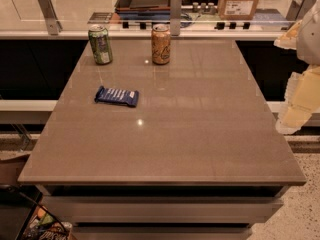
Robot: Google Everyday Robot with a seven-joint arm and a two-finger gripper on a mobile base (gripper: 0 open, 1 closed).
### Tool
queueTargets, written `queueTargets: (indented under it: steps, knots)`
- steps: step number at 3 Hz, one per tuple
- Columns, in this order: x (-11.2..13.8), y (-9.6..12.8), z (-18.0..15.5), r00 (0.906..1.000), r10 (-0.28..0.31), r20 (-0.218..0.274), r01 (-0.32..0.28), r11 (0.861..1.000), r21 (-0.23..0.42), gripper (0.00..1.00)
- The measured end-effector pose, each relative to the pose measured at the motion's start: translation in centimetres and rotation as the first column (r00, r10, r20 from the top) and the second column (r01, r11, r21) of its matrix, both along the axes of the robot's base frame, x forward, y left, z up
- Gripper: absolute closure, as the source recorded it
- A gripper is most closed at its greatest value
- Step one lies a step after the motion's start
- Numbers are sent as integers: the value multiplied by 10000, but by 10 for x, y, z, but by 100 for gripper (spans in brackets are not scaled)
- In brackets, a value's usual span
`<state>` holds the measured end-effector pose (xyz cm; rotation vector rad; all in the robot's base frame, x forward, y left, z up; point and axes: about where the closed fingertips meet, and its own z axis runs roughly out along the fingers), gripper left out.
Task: Pick green can
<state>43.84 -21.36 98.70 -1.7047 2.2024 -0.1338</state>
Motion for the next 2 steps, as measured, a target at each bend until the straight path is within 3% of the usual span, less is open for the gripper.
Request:
queueTargets:
  steps: [1,2]
  knots:
    - [1,2,1,10000,18,81,-18,10000,29,0]
    - [8,21,0,9992,131,382,-149,9988,464,0]
